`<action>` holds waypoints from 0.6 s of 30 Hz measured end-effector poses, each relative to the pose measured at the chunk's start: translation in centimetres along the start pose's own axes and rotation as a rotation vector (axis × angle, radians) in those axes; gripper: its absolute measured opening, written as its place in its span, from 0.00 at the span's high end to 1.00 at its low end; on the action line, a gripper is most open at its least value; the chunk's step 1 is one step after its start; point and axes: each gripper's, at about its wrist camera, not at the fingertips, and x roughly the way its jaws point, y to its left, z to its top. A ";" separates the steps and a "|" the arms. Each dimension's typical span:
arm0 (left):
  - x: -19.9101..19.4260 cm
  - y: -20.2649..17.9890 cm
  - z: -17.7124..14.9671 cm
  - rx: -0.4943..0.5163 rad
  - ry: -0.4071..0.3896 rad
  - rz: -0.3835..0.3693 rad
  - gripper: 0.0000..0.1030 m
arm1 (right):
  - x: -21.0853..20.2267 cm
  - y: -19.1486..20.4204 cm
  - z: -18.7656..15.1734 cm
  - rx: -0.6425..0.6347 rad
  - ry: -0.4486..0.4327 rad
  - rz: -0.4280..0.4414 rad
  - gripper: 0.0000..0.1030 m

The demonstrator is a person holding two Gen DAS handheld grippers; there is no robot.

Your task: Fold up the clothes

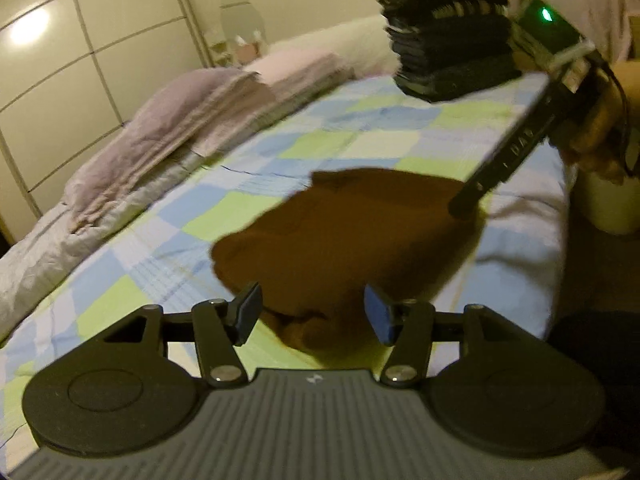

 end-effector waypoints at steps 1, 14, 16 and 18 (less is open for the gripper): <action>0.6 -0.3 -0.1 0.006 0.013 -0.013 0.49 | 0.0 0.1 -0.2 -0.011 -0.001 -0.006 0.33; 1.7 -2.8 -2.2 0.277 0.027 0.045 0.49 | -0.7 4.7 -3.6 -0.659 -0.046 -0.201 0.33; 2.5 -3.7 -2.1 0.349 0.025 0.035 0.48 | 0.2 5.5 -4.7 -0.776 -0.035 -0.213 0.33; 3.8 -4.7 -2.1 0.442 0.031 0.045 0.48 | 1.4 6.1 -5.8 -0.882 -0.022 -0.227 0.33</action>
